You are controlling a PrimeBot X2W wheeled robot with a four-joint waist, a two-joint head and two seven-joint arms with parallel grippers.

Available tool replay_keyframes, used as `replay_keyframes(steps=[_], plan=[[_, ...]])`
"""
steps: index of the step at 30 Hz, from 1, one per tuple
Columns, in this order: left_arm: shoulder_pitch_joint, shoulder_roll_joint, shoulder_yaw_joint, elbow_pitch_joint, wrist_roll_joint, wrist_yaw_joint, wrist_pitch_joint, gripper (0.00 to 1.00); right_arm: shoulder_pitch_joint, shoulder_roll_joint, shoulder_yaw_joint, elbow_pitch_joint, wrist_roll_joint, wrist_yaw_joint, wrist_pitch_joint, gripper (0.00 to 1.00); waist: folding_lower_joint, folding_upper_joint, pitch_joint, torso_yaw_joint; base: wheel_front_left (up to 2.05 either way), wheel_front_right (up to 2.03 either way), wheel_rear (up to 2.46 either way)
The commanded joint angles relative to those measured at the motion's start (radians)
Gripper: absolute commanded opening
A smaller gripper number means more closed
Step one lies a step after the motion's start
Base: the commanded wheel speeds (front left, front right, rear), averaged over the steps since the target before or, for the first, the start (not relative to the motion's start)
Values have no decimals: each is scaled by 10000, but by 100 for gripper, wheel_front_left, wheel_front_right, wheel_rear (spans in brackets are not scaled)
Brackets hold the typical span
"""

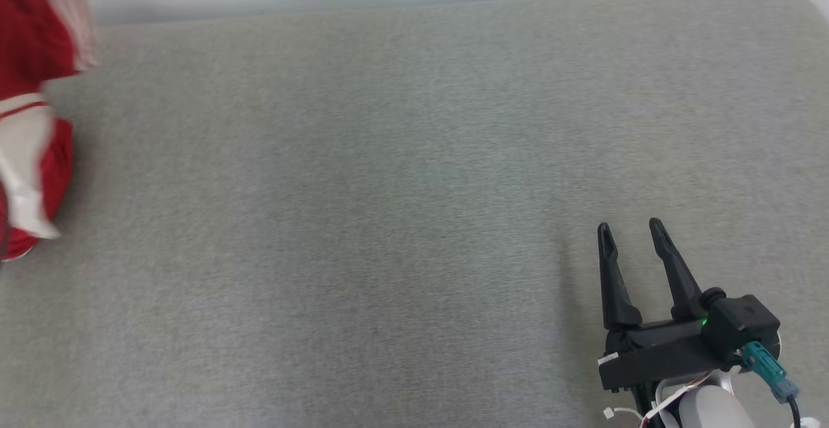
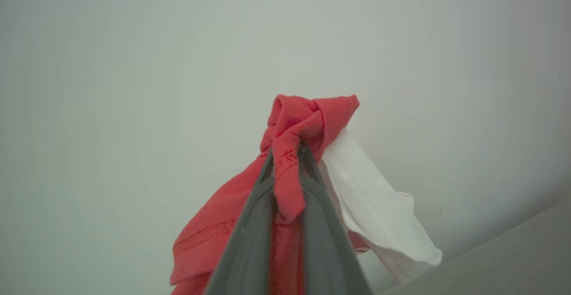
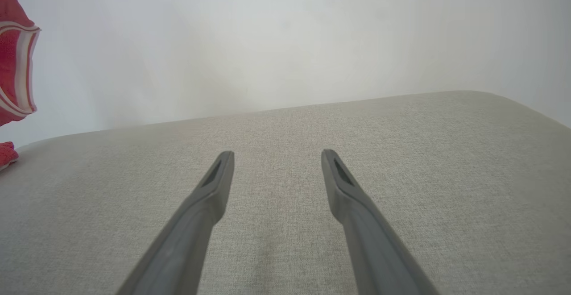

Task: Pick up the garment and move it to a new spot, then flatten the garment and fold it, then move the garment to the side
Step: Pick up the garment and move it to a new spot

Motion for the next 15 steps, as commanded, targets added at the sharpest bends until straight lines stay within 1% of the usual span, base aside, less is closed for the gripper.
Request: replay_keyframes(steps=[1, 3, 9, 13, 15], plan=[[-366, -339, -210, -439, 59, 0, 225, 0, 153, -1, -23, 38, 127, -21, -6, 100, 2, 1, -294, -382, 0, 0, 0], [-709, -616, -465, -940, 8, -24, 529, 0, 175, -1, -11, 35, 255, -21, -6, 100, 2, 1, -360, -605, 0, 0, 0], [-1398, -1983, -1451, -1851, 48, 32, 1143, 0, 257, 1, -51, 87, 549, -21, -5, 100, 2, 1, -473, -1350, 0, 0, 0], [-1689, -3143, -2135, -1956, -24, 57, 1219, 0, 312, 0, -159, 108, 699, -21, -6, 100, 2, 1, -527, -1809, 0, 0, 0], [-1607, -3846, -2346, -1867, -418, 56, 1213, 0, 329, 0, -213, 121, 743, -21, -6, 100, 2, 1, -553, -2015, 0, 0, 0]])
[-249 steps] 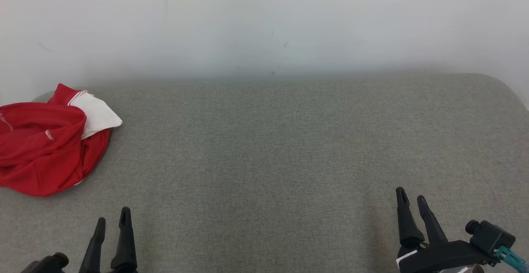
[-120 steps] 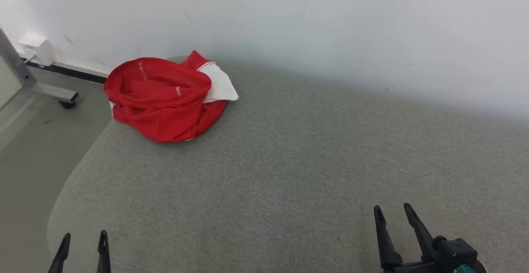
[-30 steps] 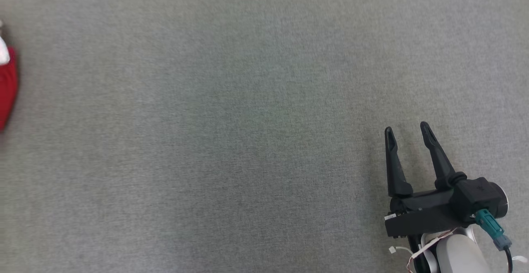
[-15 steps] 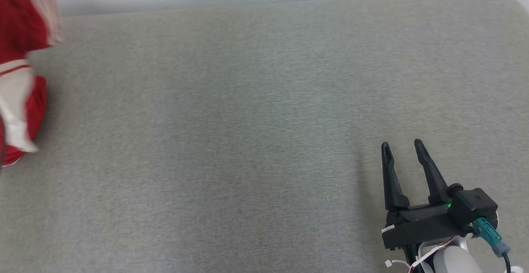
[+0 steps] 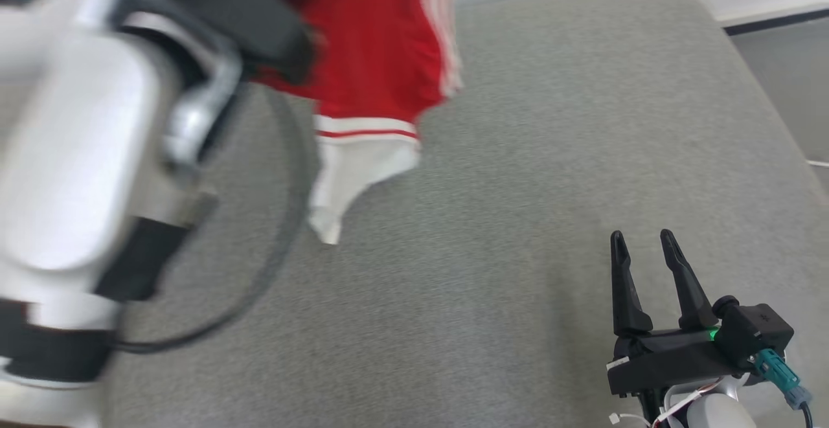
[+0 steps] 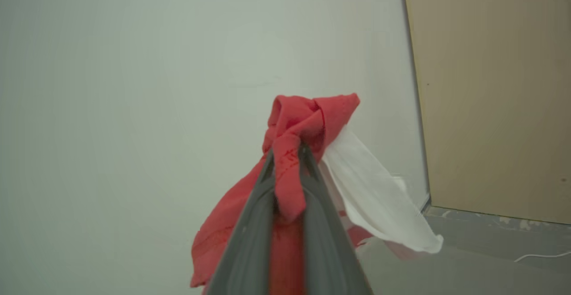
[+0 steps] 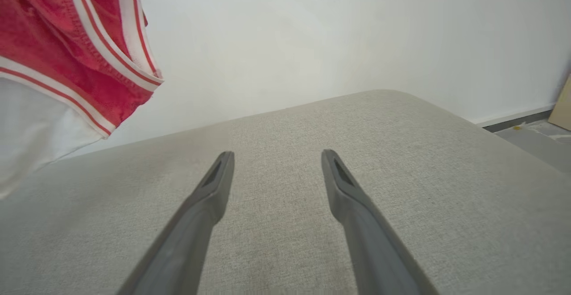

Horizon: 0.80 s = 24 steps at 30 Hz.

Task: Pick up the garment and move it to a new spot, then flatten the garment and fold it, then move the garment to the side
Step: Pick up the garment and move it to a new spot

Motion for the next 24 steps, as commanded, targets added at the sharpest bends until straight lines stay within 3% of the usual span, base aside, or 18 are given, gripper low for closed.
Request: replay_keyframes(steps=[1, 5, 10, 19, 23, 24], plan=[[54, -443, -234, 19, -161, 35, -20, 0, 108, 3, -37, 0, 83, -21, -4, 100, 1, 1, -121, -542, 0, 0, 0], [578, -1065, -771, 160, -193, 80, -193, 0, 198, 5, -160, 6, 42, -21, -4, 100, 1, 1, -73, -733, 0, 0, 0], [1810, -1185, -1039, 401, -356, 306, -607, 0, 280, 5, -413, -64, -147, -21, -4, 100, 1, 1, 59, -601, 0, 0, 0], [4537, -545, -735, 1525, -502, 1077, -1841, 0, 26, 4, -400, -22, -489, -21, -4, 100, 1, 1, 256, -18, 0, 0, 0], [5551, -362, -538, 2337, -879, 1086, -2382, 0, -85, 2, -327, 51, -592, -21, -4, 100, 1, 1, 210, 302, 0, 0, 0], [5710, -301, -528, 2504, -873, 1062, -2487, 13, -74, 2, -276, 79, -621, -21, -4, 100, 1, 1, 179, 372, 0, 0, 0]])
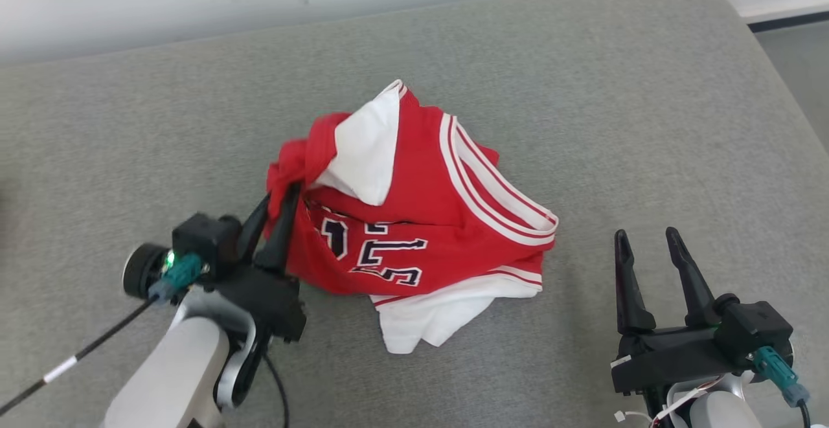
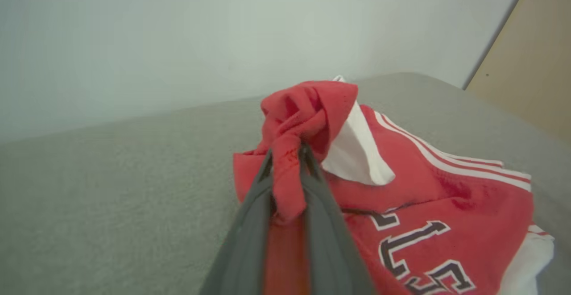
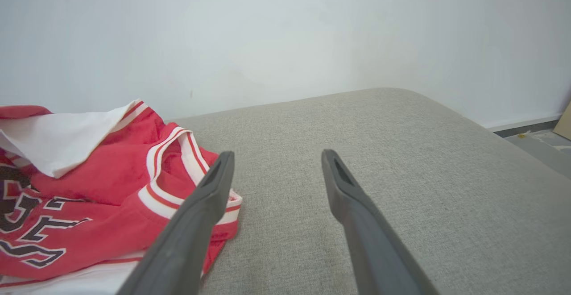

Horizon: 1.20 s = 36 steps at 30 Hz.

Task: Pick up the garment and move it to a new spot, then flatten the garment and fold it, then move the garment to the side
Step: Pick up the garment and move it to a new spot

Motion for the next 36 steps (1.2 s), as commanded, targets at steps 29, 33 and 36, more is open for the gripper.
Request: replay_keyframes(steps=[29, 33, 36], plan=[[4555, 89, 3950, -3310, 2009, -37, -811, 100, 1094, -1, 69, 198, -605, -21, -6, 100, 0, 0, -2297, 2375, 0, 0, 0], [5171, -46, 4345, -3404, 2147, -80, -811, 100, 1209, -3, 114, 230, -595, -21, -6, 100, 0, 0, -2438, 2389, 0, 0, 0], [5652, -298, 4648, -3530, 2276, -140, -811, 100, 1314, -7, 159, 242, -598, -21, -6, 100, 0, 0, -2516, 2406, 0, 0, 0]])
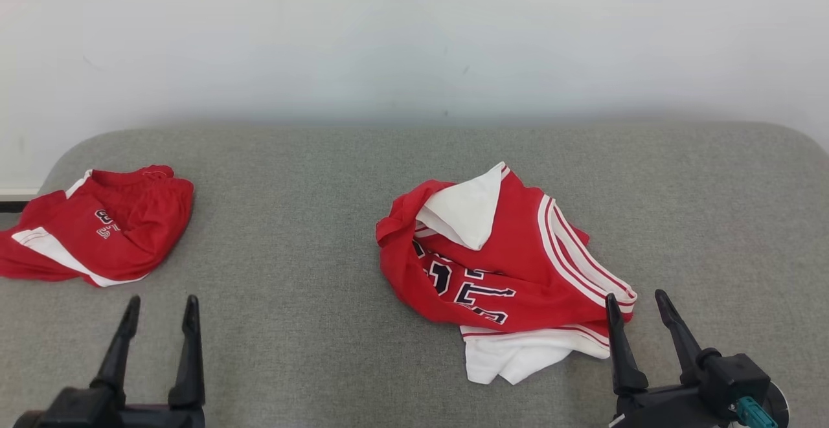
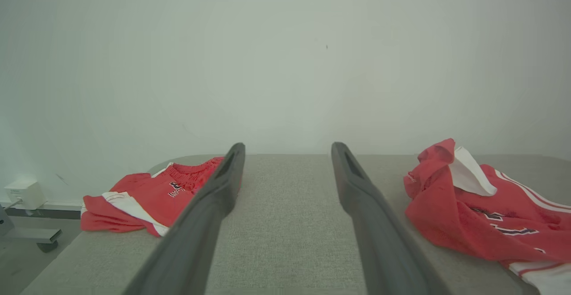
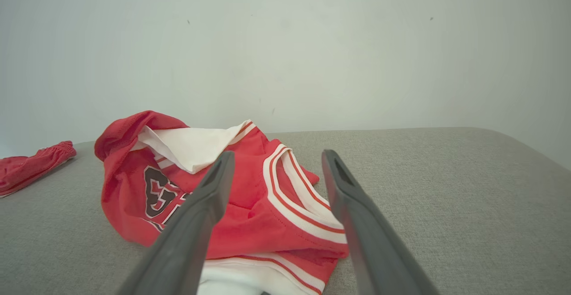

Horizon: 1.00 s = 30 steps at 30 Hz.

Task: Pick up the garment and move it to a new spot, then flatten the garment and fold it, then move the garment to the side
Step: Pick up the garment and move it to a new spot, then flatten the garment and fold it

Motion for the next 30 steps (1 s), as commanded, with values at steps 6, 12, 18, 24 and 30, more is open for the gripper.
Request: replay_keyframes(steps=[6, 12, 18, 24, 30], plan=[[801, -597, 456, -131, 399, -284, -33, 100, 352, -8, 47, 36, 45, -21, -6, 100, 2, 0, -144, 90, 0, 0, 0], [1174, -964, 847, -260, 791, -551, -33, 100, 458, -8, 56, 116, 124, -21, -6, 100, 2, 0, -164, 97, 0, 0, 0], [1378, -1271, 1212, -215, 1049, -764, -34, 100, 457, -17, 60, 217, 144, -21, -6, 100, 2, 0, -155, 35, 0, 0, 0], [1376, -1531, 1401, -144, 1327, -940, -34, 100, 475, -14, 38, 307, 165, -21, -6, 100, 2, 0, -144, 30, 0, 0, 0], [1301, -1668, 1528, -65, 1484, -1048, -34, 100, 403, -12, 27, 425, 161, -21, -6, 100, 2, 0, -148, 18, 0, 0, 0]])
